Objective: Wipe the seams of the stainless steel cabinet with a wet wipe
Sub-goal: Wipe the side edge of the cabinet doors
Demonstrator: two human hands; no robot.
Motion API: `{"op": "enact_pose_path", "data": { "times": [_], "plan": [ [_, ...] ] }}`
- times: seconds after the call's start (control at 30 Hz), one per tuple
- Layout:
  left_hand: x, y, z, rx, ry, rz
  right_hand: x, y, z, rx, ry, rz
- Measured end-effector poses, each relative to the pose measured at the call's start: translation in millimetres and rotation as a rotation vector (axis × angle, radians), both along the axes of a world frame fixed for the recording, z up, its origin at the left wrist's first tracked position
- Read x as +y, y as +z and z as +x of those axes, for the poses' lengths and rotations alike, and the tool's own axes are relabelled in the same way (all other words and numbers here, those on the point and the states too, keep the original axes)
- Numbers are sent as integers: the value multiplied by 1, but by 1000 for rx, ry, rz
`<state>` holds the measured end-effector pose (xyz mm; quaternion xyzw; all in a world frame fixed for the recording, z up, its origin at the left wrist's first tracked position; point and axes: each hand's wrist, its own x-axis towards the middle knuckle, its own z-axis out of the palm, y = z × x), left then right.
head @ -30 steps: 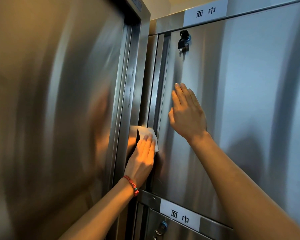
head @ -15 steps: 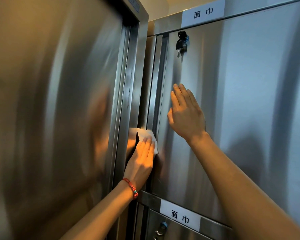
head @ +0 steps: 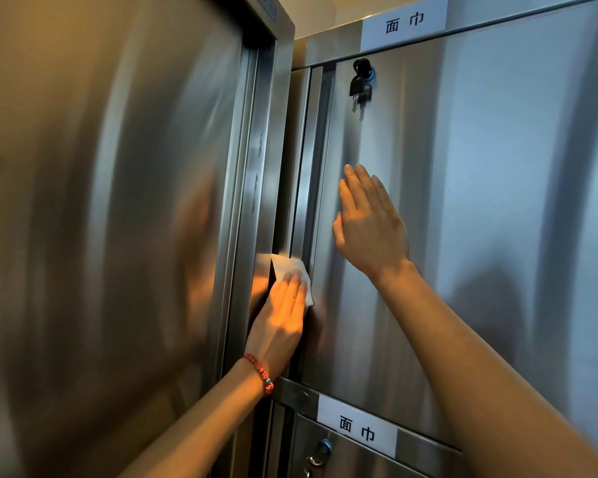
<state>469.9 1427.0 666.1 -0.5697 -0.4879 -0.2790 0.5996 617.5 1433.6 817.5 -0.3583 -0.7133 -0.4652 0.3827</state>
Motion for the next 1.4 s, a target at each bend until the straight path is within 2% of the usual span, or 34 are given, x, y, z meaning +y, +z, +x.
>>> {"op": "enact_pose_path", "data": {
  "times": [0.3, 0.93, 1.17, 1.4],
  "plan": [
    [5, 3, -2, -12, -39, 63, 1, -1, -1, 13, 12, 15],
    [-1, -13, 0, 12, -7, 24, 3, -1, -1, 12, -3, 8],
    [1, -10, -4, 3, -25, 66, 3, -1, -1, 14, -1, 11],
    [2, -20, -1, -74, -112, -19, 2, -1, -1, 15, 2, 9]
  ]
}}
